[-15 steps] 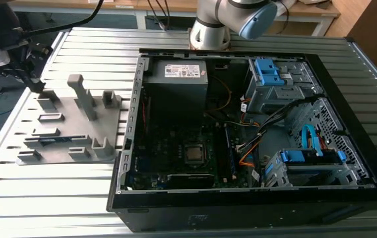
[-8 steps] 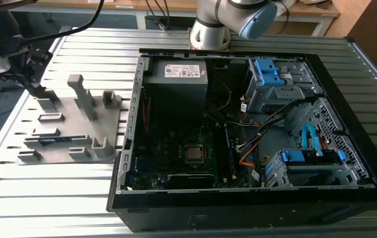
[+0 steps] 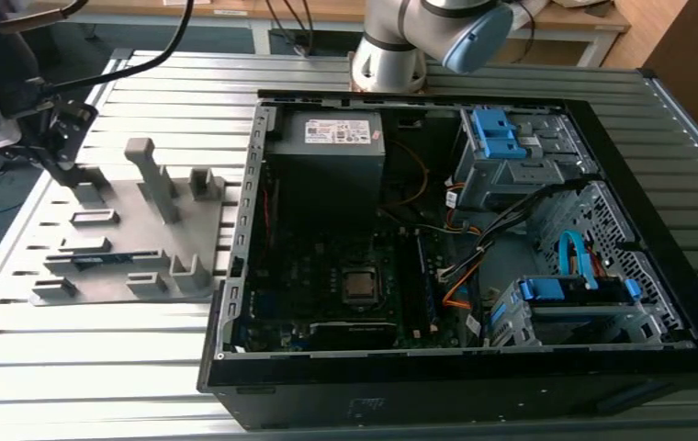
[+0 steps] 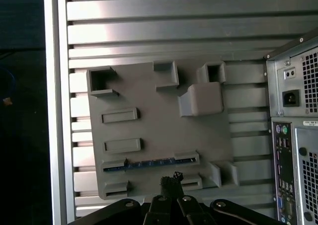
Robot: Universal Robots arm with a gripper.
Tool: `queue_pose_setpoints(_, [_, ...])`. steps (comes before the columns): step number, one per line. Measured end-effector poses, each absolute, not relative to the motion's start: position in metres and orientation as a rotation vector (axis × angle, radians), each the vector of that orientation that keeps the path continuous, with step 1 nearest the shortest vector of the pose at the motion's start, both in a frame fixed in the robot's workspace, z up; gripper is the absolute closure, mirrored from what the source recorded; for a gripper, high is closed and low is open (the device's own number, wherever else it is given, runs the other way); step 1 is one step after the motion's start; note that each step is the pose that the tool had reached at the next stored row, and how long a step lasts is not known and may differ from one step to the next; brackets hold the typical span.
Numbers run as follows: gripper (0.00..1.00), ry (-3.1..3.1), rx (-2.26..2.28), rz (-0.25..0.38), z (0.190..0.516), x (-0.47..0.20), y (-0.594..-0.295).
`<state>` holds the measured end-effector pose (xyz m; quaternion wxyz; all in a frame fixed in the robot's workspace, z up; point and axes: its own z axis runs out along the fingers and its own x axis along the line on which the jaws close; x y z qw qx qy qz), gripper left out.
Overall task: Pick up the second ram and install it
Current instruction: 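Reach for the second ram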
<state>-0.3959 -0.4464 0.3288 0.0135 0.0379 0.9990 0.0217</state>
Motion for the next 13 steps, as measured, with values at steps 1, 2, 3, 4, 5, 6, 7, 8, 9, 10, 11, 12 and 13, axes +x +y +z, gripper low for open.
queue_pose_setpoints(1, [0.9,3.112,0.118,0.067,0.328,-0.396,-0.447])
queue_pose_setpoints(2, [0.9,3.112,0.118,0.068,0.326,-0.396,-0.447])
queue_pose_setpoints(3, [0.9,3.112,0.118,0.067,0.325,-0.396,-0.447])
queue_pose_setpoints(4, [0.9,3.112,0.118,0.068,0.324,-0.397,-0.447])
queue_pose_setpoints(5, [0.9,3.112,0.118,0.067,0.322,-0.397,-0.447])
queue_pose_setpoints(6, [0.9,3.112,0.118,0.067,0.321,-0.397,-0.447])
queue_pose_setpoints(7, [0.9,3.112,0.118,0.067,0.319,-0.397,-0.448])
queue_pose_setpoints(8, [0.9,3.112,0.118,0.067,0.318,-0.397,-0.448])
queue_pose_setpoints(9, [0.9,3.112,0.118,0.067,0.317,-0.397,-0.448])
queue_pose_setpoints(10, [0.9,3.112,0.118,0.067,0.315,-0.397,-0.448])
queue_pose_setpoints(11, [0.9,3.112,0.118,0.067,0.314,-0.397,-0.448])
queue_pose_setpoints(12, [0.9,3.112,0.118,0.067,0.313,-0.397,-0.448])
queue_pose_setpoints(13, [0.9,3.112,0.118,0.068,0.312,-0.397,-0.448])
